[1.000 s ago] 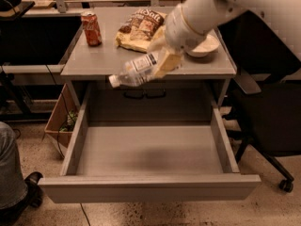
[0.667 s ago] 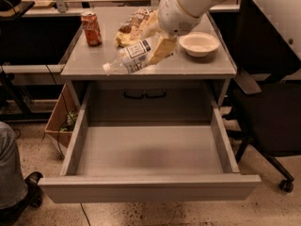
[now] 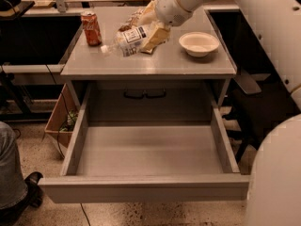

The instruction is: Pick blue plastic bottle from top drawer and place on counter

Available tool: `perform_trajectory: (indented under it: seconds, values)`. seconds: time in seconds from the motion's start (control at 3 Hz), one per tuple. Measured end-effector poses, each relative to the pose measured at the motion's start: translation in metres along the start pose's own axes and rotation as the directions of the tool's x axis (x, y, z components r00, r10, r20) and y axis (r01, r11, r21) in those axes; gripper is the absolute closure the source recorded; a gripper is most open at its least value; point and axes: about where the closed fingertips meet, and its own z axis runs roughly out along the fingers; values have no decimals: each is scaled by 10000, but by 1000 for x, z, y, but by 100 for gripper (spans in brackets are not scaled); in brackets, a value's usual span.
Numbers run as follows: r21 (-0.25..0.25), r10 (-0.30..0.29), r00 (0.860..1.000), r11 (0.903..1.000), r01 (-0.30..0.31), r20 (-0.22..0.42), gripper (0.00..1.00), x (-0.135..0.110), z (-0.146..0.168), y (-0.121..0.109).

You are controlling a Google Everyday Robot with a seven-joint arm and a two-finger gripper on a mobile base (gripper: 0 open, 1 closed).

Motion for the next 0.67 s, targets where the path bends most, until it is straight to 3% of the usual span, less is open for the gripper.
perform_trajectory:
  seconds: [0.33,0.67]
  values:
    - [382,300,9959,9987,-334,859,100,33,35,-17]
    - [527,355,9902,9977,-430,1354,100,50,54,-21]
